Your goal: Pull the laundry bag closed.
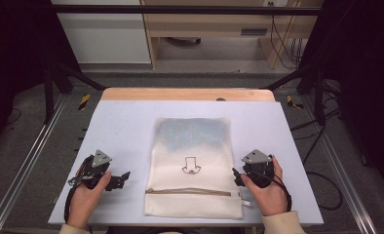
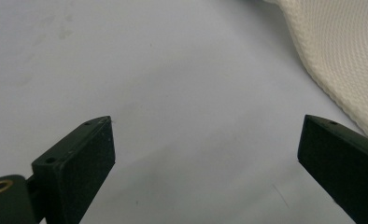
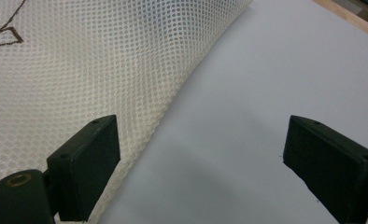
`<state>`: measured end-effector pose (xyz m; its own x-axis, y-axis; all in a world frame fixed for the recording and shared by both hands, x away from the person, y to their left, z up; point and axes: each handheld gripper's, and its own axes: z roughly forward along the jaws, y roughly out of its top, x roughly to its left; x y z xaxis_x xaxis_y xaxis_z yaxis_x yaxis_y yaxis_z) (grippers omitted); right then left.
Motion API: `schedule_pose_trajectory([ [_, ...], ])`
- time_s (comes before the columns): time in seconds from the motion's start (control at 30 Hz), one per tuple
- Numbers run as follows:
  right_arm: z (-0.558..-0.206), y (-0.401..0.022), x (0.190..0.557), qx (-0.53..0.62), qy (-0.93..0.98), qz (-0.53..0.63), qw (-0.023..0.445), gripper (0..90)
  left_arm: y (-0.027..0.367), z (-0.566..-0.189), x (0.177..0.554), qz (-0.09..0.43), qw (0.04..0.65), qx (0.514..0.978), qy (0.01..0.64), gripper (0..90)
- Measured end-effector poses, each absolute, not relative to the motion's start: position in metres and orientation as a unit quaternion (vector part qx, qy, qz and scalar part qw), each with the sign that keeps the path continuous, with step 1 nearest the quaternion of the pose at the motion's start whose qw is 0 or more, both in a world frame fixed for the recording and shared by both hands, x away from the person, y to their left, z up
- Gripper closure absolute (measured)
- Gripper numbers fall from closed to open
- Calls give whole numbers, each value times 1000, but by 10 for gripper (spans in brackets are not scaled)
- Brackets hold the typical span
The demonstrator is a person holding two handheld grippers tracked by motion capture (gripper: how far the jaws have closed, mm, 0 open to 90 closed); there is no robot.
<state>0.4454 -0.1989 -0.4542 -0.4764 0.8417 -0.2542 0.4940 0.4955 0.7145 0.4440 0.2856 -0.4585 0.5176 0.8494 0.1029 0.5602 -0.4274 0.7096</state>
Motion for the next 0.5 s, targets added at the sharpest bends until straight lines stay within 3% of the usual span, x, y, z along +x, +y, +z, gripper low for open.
schedule_pose_trajectory([
  [0.27,-455,-194,443,405,823,279,284,144,280,-461,425,220,277,836,419,50],
  [0.5,-451,-183,441,396,835,280,261,118,275,-461,426,232,284,834,411,51],
])
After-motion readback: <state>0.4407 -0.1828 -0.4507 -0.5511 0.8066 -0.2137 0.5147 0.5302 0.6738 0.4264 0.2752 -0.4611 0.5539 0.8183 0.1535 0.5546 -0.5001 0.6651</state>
